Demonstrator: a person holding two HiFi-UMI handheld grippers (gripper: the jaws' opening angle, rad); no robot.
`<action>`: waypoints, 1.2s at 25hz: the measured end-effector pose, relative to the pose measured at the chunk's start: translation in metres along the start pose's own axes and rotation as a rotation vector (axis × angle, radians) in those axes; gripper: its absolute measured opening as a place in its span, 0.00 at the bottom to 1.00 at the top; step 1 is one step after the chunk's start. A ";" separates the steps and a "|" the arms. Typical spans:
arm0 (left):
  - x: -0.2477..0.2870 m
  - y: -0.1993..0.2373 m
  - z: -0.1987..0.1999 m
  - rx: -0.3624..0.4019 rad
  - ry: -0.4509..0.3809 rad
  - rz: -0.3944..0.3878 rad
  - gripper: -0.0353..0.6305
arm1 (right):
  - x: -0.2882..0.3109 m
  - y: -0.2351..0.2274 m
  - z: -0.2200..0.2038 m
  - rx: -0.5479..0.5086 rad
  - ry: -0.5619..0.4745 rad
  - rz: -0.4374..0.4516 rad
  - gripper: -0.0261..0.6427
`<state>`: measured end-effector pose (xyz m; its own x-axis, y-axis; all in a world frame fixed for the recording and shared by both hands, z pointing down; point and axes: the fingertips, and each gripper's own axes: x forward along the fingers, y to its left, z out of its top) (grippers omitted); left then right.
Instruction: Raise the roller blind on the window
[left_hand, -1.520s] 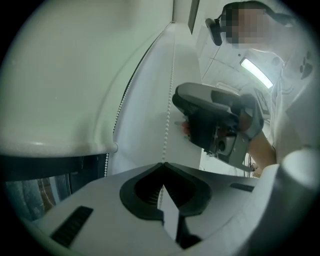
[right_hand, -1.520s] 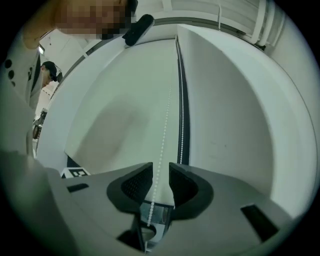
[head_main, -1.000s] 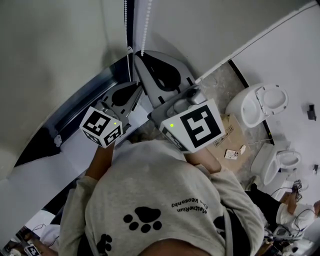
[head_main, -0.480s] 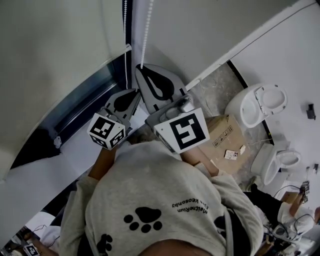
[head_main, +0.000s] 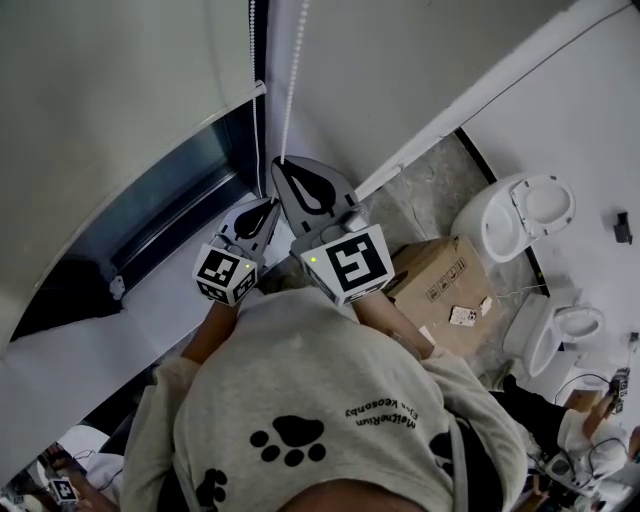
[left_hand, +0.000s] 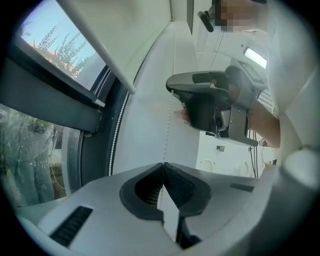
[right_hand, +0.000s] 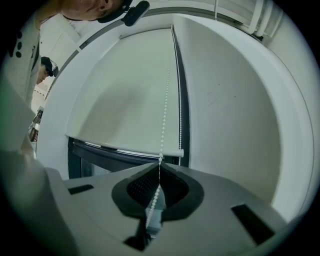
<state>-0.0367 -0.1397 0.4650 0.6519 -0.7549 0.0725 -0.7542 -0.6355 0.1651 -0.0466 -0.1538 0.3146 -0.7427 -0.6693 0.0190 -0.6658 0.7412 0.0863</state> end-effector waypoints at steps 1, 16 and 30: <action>0.000 0.000 -0.004 -0.002 0.004 0.001 0.07 | 0.000 0.000 -0.004 0.002 0.002 0.001 0.06; -0.001 0.005 -0.030 -0.002 0.019 0.042 0.07 | 0.002 0.003 -0.033 0.022 0.020 0.017 0.06; -0.028 -0.006 0.070 -0.006 -0.098 -0.053 0.23 | 0.005 0.005 -0.032 0.039 0.003 0.023 0.06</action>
<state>-0.0559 -0.1255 0.3931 0.6800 -0.7324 -0.0329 -0.7180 -0.6744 0.1721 -0.0508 -0.1552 0.3472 -0.7578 -0.6521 0.0232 -0.6507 0.7579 0.0464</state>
